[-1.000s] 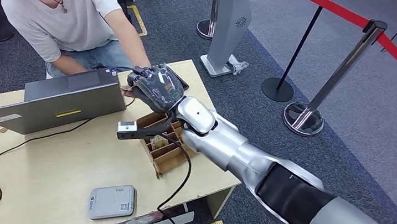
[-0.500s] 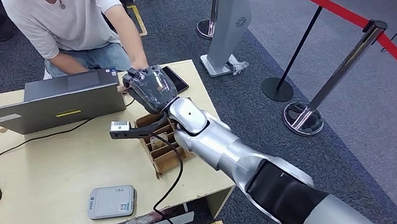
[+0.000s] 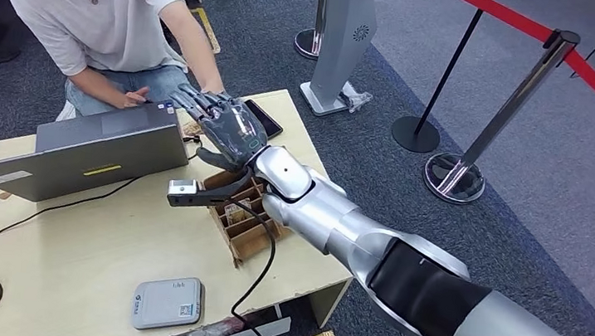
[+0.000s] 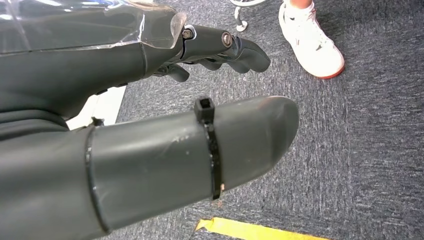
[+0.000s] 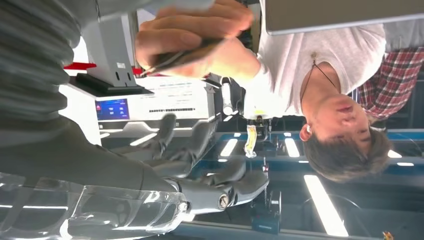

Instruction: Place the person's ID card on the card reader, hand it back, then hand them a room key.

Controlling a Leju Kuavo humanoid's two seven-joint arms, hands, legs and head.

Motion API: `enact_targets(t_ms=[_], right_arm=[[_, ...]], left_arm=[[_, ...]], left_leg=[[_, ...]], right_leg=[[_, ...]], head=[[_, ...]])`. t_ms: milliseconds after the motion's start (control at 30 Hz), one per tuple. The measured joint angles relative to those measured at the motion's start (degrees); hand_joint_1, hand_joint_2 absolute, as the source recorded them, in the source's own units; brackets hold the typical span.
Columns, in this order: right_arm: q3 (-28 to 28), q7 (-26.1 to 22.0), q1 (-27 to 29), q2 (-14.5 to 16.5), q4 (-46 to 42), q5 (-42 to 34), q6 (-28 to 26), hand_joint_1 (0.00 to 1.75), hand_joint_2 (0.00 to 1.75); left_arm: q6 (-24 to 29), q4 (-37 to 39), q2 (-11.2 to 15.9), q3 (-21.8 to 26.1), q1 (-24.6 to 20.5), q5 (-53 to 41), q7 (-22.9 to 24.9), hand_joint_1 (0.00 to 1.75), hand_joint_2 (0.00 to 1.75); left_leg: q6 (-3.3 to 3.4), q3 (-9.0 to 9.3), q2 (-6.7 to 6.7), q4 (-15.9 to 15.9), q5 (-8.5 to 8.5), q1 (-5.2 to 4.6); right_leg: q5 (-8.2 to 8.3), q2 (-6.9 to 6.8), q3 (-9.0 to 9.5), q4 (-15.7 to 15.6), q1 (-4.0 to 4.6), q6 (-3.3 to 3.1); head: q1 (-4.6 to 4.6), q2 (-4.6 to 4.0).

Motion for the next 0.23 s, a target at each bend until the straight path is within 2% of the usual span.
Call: enact_targets(t_ms=[233], right_arm=[[-0.48,-0.40,0.29,-0.02,-0.56,-1.23,-0.27,0.00,0.00]], left_arm=[[-0.01,0.00,0.04,0.01,0.02,0.02,-0.02,0.00,0.00]], left_leg=[[0.00,0.00,0.00,0.00,0.00,0.00]], right_leg=[[0.00,0.00,-0.02,0.00,0.00,0.00]], head=[[0.01,0.00]])
